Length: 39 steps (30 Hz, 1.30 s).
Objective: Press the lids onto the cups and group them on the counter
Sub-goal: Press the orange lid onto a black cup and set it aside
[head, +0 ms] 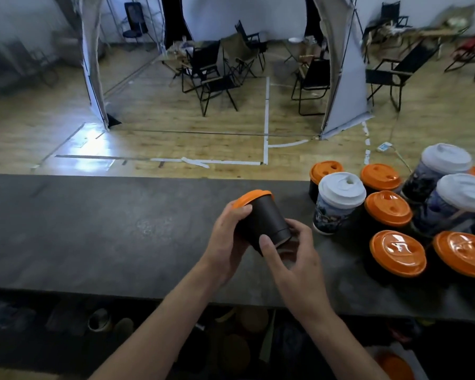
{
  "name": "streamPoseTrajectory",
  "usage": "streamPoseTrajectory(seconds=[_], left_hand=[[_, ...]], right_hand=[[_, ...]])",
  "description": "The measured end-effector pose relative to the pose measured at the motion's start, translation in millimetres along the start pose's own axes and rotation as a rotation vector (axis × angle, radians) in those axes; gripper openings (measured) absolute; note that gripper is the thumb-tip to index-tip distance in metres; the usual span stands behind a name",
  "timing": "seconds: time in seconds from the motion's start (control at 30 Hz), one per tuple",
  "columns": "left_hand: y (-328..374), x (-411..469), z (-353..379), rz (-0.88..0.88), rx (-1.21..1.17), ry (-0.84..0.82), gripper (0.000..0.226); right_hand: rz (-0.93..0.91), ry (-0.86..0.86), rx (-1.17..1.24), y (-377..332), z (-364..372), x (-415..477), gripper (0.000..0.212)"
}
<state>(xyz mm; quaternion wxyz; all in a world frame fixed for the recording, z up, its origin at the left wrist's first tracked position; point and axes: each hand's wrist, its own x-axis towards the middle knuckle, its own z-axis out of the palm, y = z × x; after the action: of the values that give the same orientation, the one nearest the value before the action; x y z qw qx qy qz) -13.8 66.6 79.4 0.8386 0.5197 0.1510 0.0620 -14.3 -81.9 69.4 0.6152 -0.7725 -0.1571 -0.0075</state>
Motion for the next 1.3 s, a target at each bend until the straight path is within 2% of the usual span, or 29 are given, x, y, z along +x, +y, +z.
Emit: streamPoseTrajectory(seconds=[0.07, 0.17, 0.23, 0.33, 0.43, 0.53, 0.6, 0.67, 0.73, 0.87, 0.93, 1.03, 1.1, 1.2, 1.3], left_hand=[[-1.6, 1.8, -1.1, -0.007, 0.060, -0.030, 0.069], [-3.1, 5.5, 1.9, -0.037, 0.116, 0.029, 0.059], [-4.6, 5.5, 2.6, -0.082, 0.035, 0.047, 0.055], [-1.3, 1.1, 3.1, -0.154, -0.138, -0.012, 0.057], [0.2, 0.2, 3.5, -0.190, -0.149, -0.045, 0.060], [-0.4, 0.1, 2.2, -0.187, -0.209, -0.097, 0.064], [-0.7, -1.0, -1.0, -0.178, -0.246, -0.108, 0.061], [-1.9, -1.2, -2.9, -0.158, -0.282, -0.130, 0.060], [-2.6, -1.6, -1.5, -0.121, -0.210, -0.139, 0.058], [-2.7, 3.0, 1.0, -0.061, 0.101, -0.038, 0.069], [-4.5, 4.3, -2.1, -0.067, 0.099, -0.029, 0.070], [-7.6, 3.0, -8.2, -0.085, 0.029, -0.073, 0.066], [-9.0, 2.2, -8.9, -0.094, 0.027, -0.095, 0.067], [-7.3, 3.1, -2.8, -0.068, 0.159, -0.021, 0.066], [-7.7, 3.2, 0.3, -0.097, 0.118, 0.046, 0.064]], right_hand=[[0.004, 0.033, 0.008, -0.5, -3.7, 0.6, 0.055], [-0.178, 0.092, -0.174, 4.1, -7.0, 2.7, 0.063], [-0.272, 0.106, -0.274, 7.4, -5.5, 3.9, 0.068], [-0.410, 0.130, -0.394, 11.3, -6.3, 6.6, 0.071], [-0.531, 0.119, -0.490, 16.1, -9.7, 7.8, 0.073], [-0.576, 0.081, -0.486, 16.8, -11.9, 6.9, 0.074], [-0.505, 0.065, -0.364, 10.6, -9.4, 3.5, 0.065], [-0.308, 0.087, -0.168, 3.6, -5.8, 0.1, 0.061], [-0.181, 0.112, -0.081, 3.7, -5.3, -0.3, 0.061], [-0.327, 0.112, -0.240, 13.5, -8.7, 1.2, 0.071], [-0.350, 0.091, -0.262, 15.8, -7.0, -0.4, 0.071], [-0.170, 0.065, -0.144, 7.6, -2.8, -4.7, 0.068], [-0.117, 0.065, -0.123, 7.0, -2.8, -5.3, 0.067], [-0.210, 0.080, -0.217, 11.8, -7.2, -2.4, 0.072], [-0.279, 0.061, -0.281, 15.7, -8.7, -0.7, 0.076]])
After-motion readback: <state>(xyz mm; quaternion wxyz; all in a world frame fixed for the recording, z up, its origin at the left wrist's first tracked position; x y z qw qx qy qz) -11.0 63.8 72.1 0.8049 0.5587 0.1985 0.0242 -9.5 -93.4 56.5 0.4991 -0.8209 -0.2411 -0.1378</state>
